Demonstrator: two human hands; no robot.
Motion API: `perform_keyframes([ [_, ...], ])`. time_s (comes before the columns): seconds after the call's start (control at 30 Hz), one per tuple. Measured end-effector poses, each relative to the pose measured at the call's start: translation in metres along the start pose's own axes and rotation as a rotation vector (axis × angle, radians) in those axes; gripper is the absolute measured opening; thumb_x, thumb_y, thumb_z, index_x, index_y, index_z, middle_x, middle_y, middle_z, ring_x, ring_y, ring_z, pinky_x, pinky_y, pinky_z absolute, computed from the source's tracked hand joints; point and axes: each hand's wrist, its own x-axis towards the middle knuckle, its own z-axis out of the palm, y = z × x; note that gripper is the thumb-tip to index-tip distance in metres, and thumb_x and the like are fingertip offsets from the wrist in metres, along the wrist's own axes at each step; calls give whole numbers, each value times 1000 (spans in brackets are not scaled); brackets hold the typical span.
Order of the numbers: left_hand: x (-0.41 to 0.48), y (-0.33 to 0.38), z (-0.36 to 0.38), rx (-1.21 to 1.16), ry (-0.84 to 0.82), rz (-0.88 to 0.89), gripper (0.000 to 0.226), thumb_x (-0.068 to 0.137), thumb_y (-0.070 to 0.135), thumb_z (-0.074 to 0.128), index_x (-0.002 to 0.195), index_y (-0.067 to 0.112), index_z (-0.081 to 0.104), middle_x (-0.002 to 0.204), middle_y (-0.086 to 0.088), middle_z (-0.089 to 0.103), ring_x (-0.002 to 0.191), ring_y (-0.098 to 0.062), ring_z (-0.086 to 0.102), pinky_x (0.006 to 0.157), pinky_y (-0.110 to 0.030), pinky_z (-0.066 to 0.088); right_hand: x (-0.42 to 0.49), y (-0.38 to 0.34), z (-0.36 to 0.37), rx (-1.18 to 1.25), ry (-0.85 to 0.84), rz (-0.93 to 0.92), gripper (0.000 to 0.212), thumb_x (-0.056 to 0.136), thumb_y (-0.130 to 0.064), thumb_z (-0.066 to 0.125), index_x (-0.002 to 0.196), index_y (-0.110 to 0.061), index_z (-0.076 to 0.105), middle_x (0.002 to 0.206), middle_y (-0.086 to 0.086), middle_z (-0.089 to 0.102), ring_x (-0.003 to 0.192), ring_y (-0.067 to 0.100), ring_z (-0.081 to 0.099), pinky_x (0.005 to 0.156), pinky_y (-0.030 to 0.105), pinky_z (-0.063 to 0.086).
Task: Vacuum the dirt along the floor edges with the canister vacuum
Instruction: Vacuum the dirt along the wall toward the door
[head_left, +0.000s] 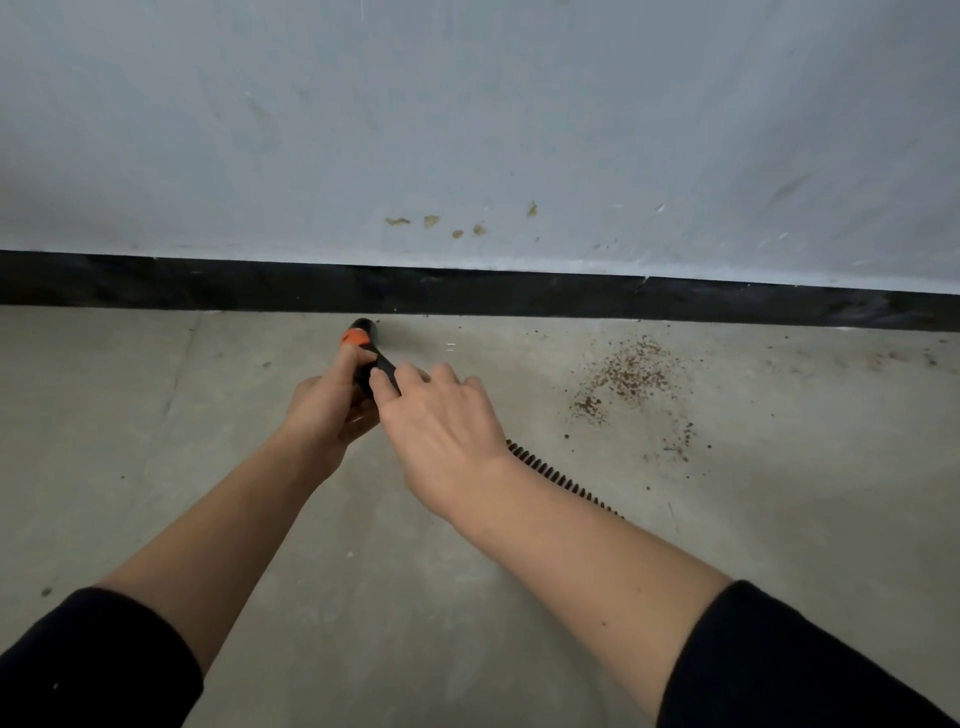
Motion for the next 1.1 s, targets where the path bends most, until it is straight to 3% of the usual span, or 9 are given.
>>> perform_keyframes([
  [0.37,1,0,25,14,-63,7,23,93,28,54,76,11,57,40,10,50,38,-1,51,55,-22,42,-4,15,6,-8,12,57,67,88,-12,61,145,-7,26,127,13,46,108,34,47,78,43,49],
  [0.73,-4,-8,60,30,-134,2,25,94,26,53,73,13,55,38,12,47,35,-2,49,45,-17,42,-21,43,11,-9,9,129,69,85,-14,65,143,-9,28,124,11,46,106,31,48,70,39,40],
  [0.83,-1,-12,69,40,-149,-7,23,93,28,56,76,11,59,43,9,52,40,-2,52,53,-21,43,-26,51,12,-5,13,153,64,85,-13,63,140,-9,31,122,11,47,105,31,48,68,38,39],
  [1.0,3,-16,89,64,-190,-28,21,90,28,58,85,9,64,49,8,57,48,-5,57,51,-20,46,-34,67,14,5,8,189,65,83,-14,66,139,-9,33,122,10,47,104,31,49,67,37,37],
  [1.1,4,-20,100,106,-212,-30,25,89,30,59,91,7,67,66,0,65,65,-12,61,58,-23,48,-42,77,15,9,4,205,67,83,-14,66,139,-8,32,122,11,47,104,31,48,68,37,38],
])
